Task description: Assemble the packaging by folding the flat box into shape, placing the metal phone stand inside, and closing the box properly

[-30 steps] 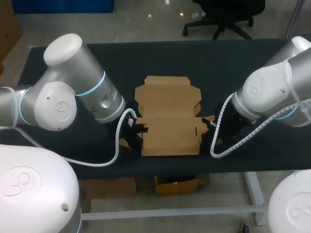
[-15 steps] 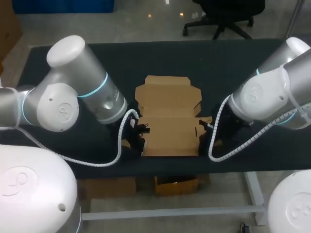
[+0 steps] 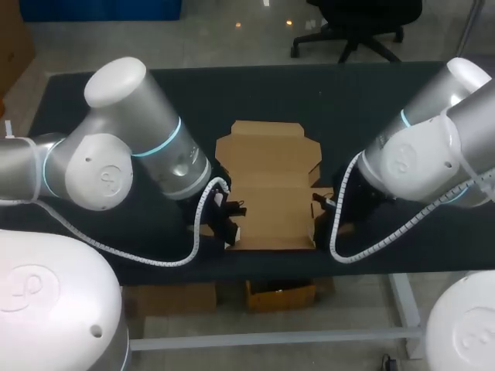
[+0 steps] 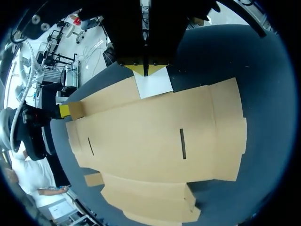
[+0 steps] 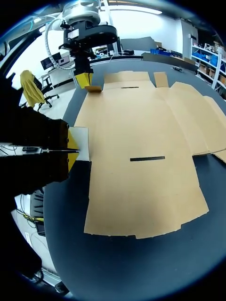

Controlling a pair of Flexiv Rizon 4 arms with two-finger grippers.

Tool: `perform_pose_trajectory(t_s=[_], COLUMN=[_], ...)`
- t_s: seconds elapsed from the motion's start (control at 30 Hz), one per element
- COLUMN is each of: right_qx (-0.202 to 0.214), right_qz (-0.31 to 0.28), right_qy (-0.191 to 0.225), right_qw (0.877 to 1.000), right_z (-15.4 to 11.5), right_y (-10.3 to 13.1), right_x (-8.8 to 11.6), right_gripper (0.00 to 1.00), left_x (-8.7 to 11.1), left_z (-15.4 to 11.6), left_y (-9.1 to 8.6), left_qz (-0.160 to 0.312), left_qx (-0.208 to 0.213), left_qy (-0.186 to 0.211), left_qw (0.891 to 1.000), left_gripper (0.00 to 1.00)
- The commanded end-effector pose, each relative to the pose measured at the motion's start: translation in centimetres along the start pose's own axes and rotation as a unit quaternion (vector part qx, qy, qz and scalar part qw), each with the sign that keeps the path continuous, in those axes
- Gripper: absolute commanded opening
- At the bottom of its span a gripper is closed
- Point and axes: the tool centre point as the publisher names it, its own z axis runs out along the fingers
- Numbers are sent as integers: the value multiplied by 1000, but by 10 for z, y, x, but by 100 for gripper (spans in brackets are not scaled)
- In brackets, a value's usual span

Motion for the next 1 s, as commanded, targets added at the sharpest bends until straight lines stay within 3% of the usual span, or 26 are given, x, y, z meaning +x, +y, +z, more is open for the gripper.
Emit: perform_pose_trajectory(t_s=[0.03, 1.0], right_qx=[-3, -15], right_qz=[0, 2], right_qy=[-10, -31], right_qw=[1000, 999], right_z=[3, 16], right_y=[-2, -10], right_x=[3, 6], right_gripper=[0, 0], left_x=[2, 3], left_z=[4, 12], left_y=[-1, 4], left_qz=[-1, -1], left_qx=[-1, -4], left_qy=[-2, 2], left_qw=[1000, 1000], left_gripper=[0, 0])
